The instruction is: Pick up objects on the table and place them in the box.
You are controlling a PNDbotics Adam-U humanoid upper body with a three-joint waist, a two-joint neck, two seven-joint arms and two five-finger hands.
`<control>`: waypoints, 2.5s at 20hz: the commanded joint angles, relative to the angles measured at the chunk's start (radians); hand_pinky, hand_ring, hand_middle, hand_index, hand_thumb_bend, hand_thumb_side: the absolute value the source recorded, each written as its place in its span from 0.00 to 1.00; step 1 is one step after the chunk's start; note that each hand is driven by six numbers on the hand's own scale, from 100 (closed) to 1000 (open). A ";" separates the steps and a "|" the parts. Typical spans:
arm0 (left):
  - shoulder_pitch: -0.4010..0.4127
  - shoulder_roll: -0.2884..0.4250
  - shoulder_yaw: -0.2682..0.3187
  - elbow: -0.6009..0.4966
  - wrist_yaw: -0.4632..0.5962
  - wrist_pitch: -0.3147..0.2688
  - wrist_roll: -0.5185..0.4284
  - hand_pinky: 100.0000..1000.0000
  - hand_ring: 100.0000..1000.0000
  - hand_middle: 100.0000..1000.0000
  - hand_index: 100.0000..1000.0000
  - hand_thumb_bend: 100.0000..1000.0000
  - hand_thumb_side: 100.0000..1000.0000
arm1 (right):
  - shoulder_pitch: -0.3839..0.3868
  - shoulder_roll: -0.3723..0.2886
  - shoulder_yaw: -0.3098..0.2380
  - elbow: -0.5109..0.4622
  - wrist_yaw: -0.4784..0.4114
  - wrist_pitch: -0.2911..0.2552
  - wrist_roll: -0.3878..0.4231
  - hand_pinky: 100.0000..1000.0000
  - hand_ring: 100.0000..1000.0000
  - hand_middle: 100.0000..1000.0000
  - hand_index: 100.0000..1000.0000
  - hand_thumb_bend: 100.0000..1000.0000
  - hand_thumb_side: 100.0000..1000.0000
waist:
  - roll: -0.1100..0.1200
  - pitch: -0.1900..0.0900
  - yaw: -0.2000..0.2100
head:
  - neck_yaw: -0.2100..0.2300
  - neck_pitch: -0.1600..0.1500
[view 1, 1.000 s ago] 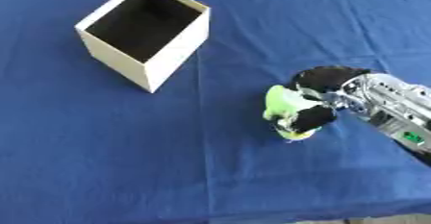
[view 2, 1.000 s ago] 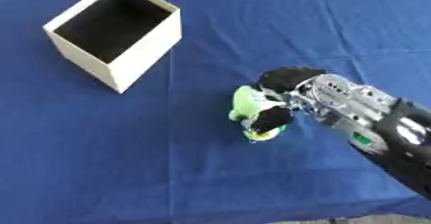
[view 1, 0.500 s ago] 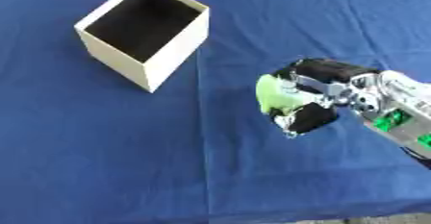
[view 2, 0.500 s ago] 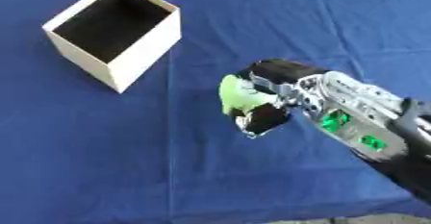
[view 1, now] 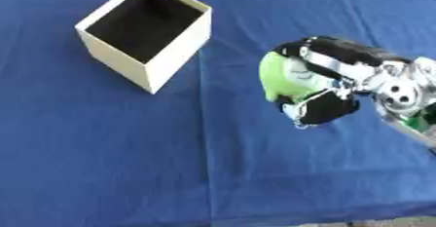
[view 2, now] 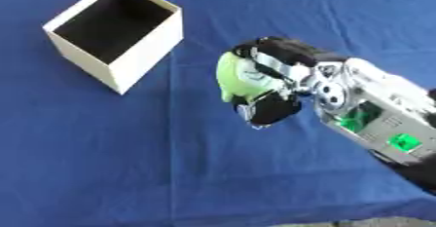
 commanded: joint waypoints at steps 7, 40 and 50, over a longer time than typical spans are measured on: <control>-0.031 0.008 -0.007 -0.018 0.007 -0.006 -0.011 0.44 0.57 0.64 0.85 0.28 0.68 | -0.283 0.169 -0.009 0.048 0.188 0.118 0.276 0.85 0.75 0.71 0.90 0.00 0.06 | 0.010 -0.015 0.017 | -0.015 -0.031; -0.061 -0.021 -0.023 -0.018 0.034 -0.008 -0.029 0.43 0.56 0.64 0.85 0.28 0.68 | -0.531 0.715 -0.241 1.091 0.667 -0.408 0.005 0.92 0.89 0.84 0.95 0.00 0.55 | 0.017 0.013 0.087 | -0.082 -0.079; -0.058 -0.022 -0.023 -0.018 0.036 -0.004 -0.028 0.43 0.56 0.64 0.85 0.27 0.67 | -0.540 0.714 -0.266 1.073 0.915 -0.424 0.055 0.92 0.94 0.88 0.99 0.19 0.82 | 0.019 0.010 0.084 | -0.076 -0.077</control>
